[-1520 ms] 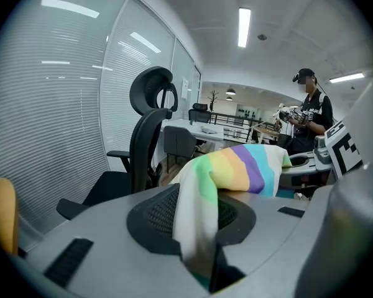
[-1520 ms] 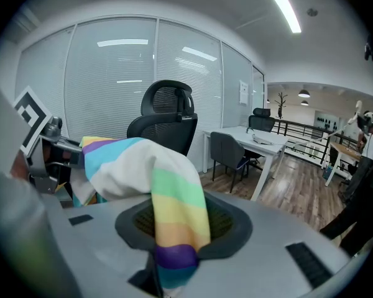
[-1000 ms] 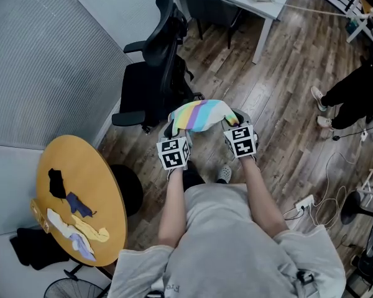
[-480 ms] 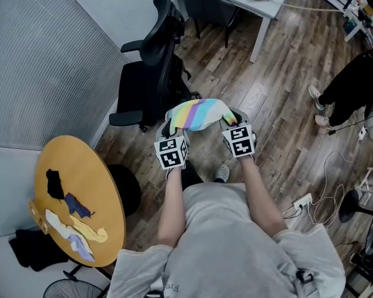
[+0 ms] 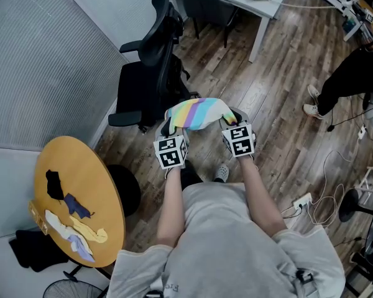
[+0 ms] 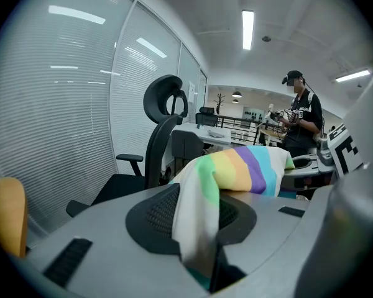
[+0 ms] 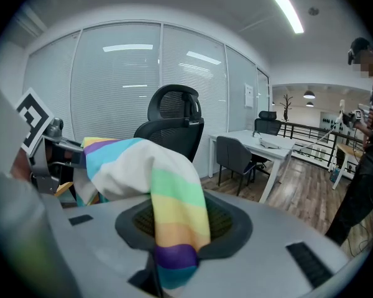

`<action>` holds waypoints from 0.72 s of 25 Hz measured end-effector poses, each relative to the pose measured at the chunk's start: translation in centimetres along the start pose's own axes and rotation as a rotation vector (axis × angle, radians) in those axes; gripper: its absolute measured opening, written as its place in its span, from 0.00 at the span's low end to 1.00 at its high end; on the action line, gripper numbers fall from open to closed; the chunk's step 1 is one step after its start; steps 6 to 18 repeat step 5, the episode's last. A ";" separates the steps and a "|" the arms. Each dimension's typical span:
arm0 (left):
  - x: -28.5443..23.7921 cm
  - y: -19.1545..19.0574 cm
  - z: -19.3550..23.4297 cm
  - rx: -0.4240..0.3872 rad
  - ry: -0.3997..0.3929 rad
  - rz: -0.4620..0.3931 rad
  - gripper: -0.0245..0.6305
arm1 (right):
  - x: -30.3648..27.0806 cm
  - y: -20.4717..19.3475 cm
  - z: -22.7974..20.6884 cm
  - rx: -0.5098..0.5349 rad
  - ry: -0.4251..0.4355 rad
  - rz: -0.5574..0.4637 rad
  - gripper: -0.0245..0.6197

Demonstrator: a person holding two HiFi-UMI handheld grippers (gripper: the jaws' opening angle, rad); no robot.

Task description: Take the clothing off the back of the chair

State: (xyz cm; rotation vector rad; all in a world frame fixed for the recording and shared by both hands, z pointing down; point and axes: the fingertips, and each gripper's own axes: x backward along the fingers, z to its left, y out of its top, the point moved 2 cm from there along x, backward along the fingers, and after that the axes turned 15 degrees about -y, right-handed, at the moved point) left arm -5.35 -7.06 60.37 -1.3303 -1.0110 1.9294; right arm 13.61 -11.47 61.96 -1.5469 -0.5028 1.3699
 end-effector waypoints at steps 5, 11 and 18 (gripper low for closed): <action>0.1 0.1 -0.1 0.000 -0.001 -0.003 0.20 | 0.1 0.1 -0.1 0.003 -0.002 -0.005 0.25; 0.1 0.1 -0.1 0.000 -0.001 -0.003 0.20 | 0.1 0.1 -0.1 0.003 -0.002 -0.005 0.25; 0.1 0.1 -0.1 0.000 -0.001 -0.003 0.20 | 0.1 0.1 -0.1 0.003 -0.002 -0.005 0.25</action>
